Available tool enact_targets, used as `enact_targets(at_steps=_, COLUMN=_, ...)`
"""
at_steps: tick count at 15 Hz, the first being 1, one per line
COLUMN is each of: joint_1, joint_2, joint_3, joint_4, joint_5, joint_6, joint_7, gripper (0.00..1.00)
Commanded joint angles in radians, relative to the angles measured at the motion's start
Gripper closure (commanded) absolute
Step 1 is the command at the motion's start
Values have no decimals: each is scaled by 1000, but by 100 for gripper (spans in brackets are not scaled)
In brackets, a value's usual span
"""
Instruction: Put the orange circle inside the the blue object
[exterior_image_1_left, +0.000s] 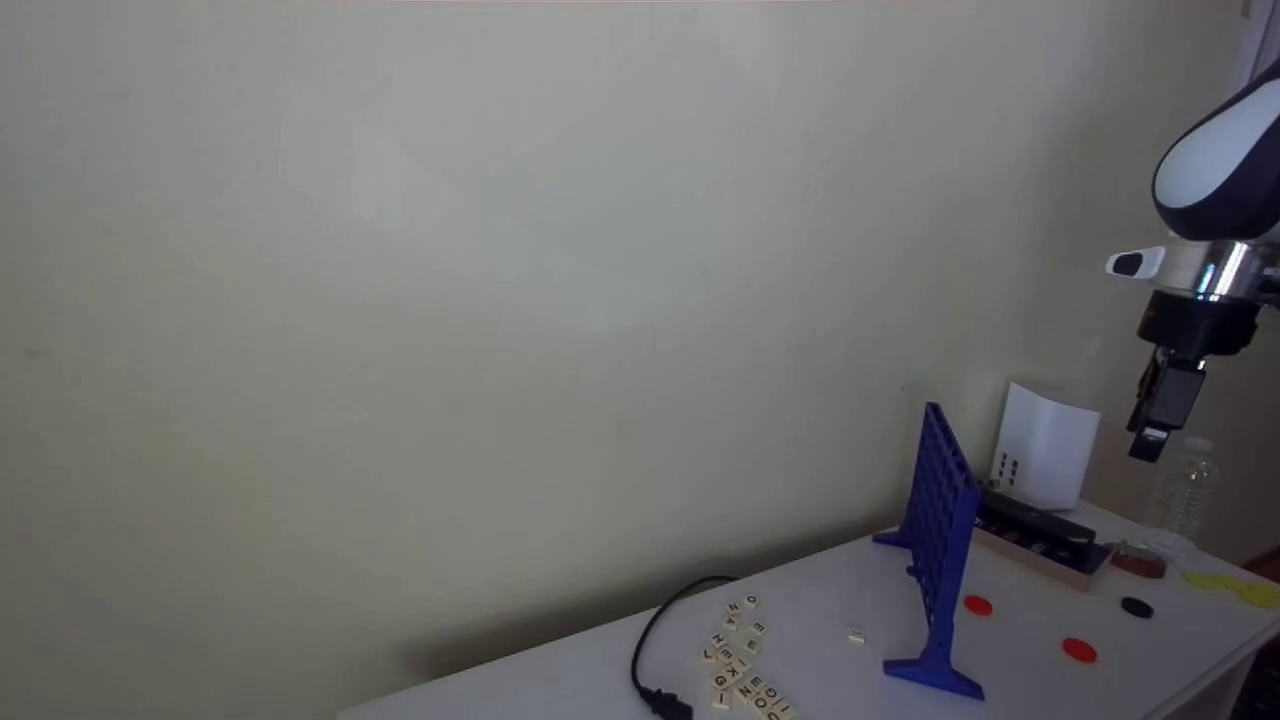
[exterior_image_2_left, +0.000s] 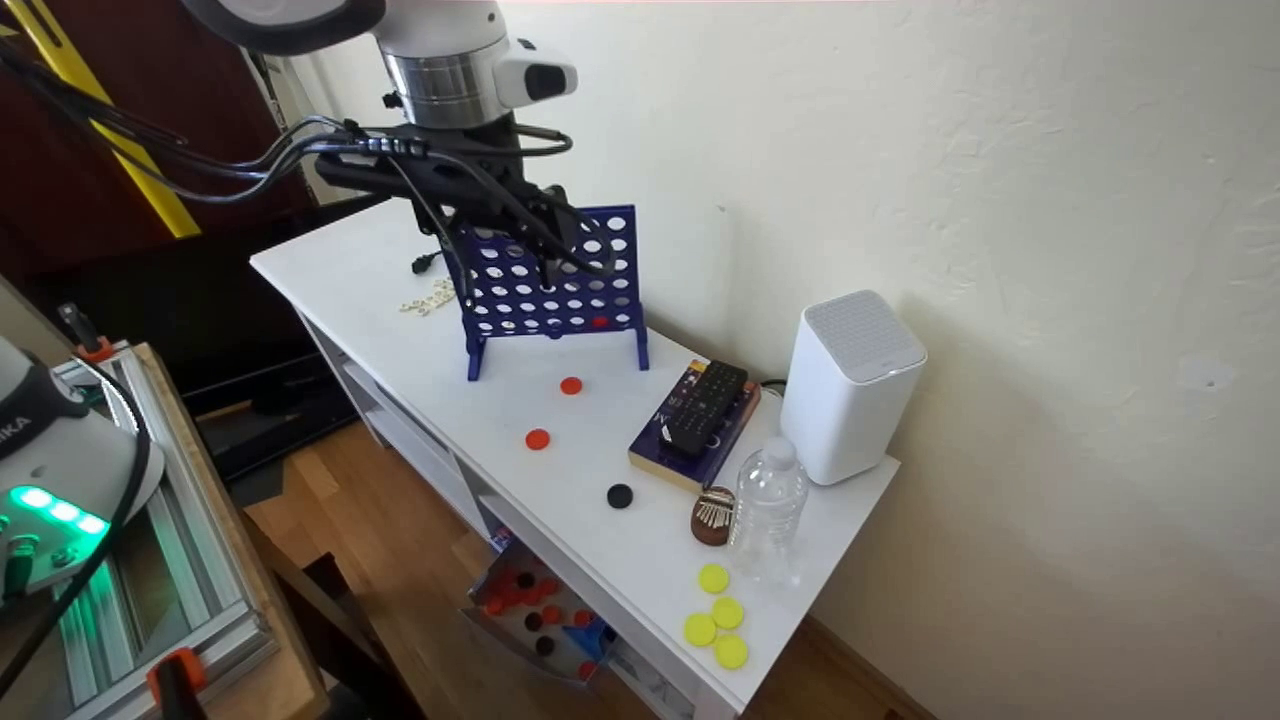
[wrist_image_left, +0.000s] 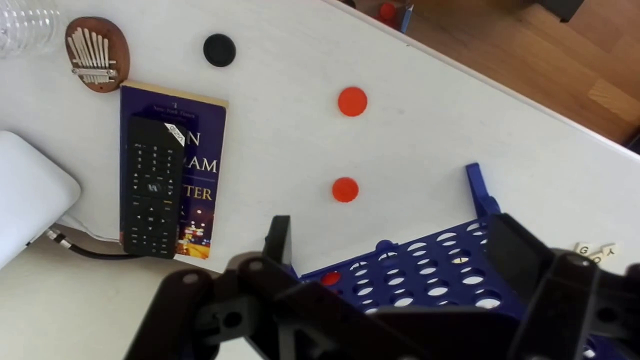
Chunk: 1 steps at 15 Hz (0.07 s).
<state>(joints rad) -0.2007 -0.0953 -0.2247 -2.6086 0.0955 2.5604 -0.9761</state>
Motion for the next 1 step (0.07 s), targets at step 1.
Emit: enact_targets(at_steps=1, joint_1=9, joint_2=-1, joint_3=-8, joint_4=0, joint_5=-3, joint_6=-2, joint_7=3, gripper=0)
